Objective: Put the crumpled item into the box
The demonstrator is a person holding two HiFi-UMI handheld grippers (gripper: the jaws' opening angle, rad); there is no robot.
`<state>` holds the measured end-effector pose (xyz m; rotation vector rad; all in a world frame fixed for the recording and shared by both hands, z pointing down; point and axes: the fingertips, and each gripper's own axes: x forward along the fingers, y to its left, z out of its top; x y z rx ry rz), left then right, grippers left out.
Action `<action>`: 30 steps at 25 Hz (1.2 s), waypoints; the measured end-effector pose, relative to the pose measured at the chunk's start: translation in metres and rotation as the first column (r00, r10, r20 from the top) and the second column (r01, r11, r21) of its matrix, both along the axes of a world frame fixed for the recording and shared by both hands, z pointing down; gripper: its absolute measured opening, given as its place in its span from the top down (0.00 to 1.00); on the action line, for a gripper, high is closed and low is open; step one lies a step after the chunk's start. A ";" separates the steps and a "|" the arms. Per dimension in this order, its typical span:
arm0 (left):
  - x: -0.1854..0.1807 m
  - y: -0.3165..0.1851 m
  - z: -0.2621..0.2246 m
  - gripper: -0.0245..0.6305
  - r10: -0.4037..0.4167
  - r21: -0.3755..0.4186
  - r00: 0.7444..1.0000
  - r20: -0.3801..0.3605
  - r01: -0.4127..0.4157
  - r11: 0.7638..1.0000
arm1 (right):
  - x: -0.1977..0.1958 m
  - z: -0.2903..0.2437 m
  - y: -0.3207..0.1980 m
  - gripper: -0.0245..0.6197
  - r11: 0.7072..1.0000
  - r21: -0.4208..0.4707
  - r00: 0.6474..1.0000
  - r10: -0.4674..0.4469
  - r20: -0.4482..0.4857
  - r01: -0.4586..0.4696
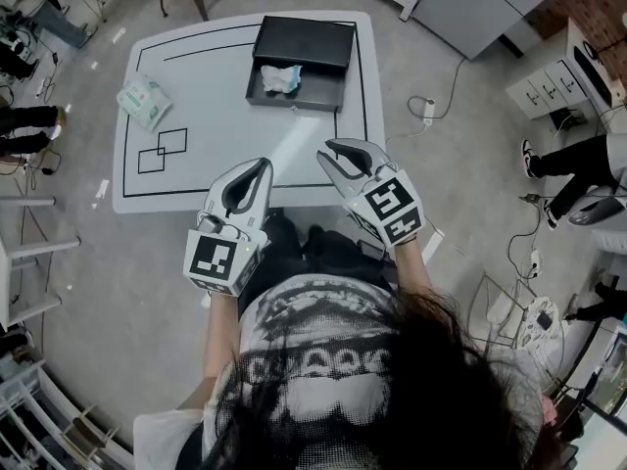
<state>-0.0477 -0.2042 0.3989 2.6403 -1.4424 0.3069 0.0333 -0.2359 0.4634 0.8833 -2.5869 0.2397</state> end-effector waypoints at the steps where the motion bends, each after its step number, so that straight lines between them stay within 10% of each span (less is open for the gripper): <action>1: 0.005 0.005 0.000 0.96 -0.004 0.000 1.000 0.000 0.004 1.000 | 0.004 -0.001 0.005 0.84 1.000 0.004 1.000 -0.006 0.004 0.006; 30: -0.007 0.095 0.003 0.96 -0.086 -0.049 0.996 0.021 0.087 0.995 | -0.028 -0.019 0.093 0.95 0.994 0.020 0.990 -0.108 0.093 0.107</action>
